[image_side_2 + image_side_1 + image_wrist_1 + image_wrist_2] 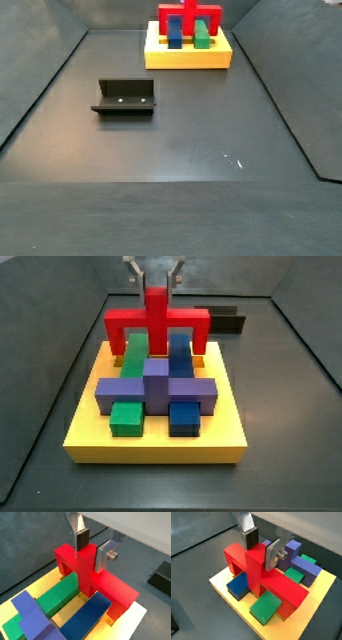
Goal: Pick up the red object. Move up. Move to above the board. Insert the red object.
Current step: Insert the red object.
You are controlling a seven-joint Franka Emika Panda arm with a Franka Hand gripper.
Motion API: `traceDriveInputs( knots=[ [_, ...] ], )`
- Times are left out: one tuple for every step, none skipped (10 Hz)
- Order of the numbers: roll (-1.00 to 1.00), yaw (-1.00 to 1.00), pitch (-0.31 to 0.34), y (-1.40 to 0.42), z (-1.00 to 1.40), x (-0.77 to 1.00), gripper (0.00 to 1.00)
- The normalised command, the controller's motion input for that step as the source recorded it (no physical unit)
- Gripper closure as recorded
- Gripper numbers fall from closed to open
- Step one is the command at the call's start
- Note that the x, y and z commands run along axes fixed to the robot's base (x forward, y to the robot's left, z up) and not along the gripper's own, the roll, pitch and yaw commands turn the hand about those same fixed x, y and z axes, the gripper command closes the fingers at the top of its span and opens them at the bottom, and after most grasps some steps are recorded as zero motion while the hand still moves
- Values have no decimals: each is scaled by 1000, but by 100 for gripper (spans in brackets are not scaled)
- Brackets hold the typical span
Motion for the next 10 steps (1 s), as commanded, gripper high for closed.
traceDriveInputs(
  knots=[
    [179, 0, 0, -66, -289, 86, 100],
    [241, 0, 13, -31, -297, 0, 100],
    [296, 0, 50, 0, -234, 0, 100],
    [267, 0, 57, -66, -143, 6, 100],
    [186, 0, 31, -120, -86, 43, 100],
    [126, 37, 16, -126, -51, 26, 100],
    [103, 40, 0, -131, -74, 29, 100],
    [94, 46, 0, -111, -120, 9, 100],
    [79, 74, 0, -100, -149, 29, 100],
    [64, 91, 0, -66, -209, 74, 100]
  ],
)
